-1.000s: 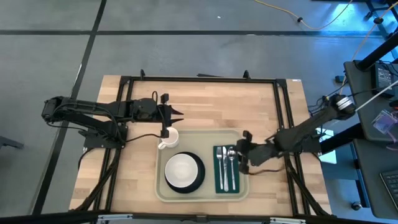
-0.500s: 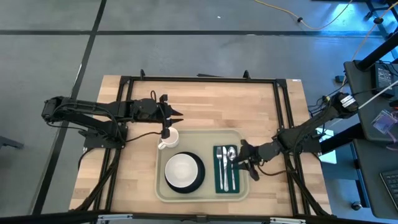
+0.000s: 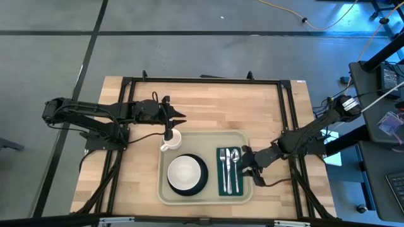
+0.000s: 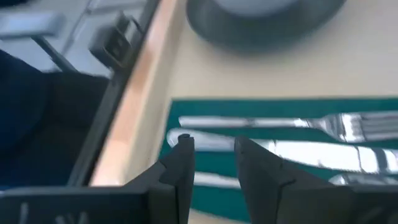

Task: Set up tray
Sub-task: Put the silver knife on the green napkin between the silver fork and spoon

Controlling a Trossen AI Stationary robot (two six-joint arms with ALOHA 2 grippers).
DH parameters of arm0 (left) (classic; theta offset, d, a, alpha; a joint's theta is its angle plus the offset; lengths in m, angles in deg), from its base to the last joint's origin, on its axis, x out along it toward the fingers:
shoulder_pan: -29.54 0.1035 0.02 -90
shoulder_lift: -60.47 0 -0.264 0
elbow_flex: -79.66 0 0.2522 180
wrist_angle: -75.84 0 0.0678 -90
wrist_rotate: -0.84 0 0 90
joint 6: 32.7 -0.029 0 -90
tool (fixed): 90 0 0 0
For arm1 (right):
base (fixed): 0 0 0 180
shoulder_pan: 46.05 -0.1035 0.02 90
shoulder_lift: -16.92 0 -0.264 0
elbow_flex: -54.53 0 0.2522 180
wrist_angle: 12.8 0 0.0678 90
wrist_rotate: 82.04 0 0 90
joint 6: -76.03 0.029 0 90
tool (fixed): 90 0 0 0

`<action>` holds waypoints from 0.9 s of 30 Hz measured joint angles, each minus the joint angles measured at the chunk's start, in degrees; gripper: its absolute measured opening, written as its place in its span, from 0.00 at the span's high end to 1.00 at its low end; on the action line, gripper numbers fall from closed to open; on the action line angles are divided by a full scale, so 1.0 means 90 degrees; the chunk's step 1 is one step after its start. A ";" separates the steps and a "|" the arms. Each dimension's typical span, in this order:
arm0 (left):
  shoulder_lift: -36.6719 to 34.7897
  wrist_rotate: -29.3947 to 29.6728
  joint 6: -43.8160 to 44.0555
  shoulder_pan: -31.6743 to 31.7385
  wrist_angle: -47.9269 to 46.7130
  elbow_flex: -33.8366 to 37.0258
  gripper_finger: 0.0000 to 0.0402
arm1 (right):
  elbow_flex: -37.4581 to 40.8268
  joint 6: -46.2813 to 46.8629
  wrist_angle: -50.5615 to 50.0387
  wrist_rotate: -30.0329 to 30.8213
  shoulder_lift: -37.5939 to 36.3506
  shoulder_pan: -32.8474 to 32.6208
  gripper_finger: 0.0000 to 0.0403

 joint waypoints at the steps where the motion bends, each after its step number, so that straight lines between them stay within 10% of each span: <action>1: 0.0000 0.0000 0.0133 0.0000 -0.0004 0.0000 0.78 | -0.0042 -0.0041 -0.0155 0.0000 0.0034 0.0000 0.71; 27: 0.0000 0.0070 0.1731 0.0000 0.0001 0.0000 0.78 | 0.0081 -0.1194 0.2637 -0.1158 0.2301 0.0216 0.71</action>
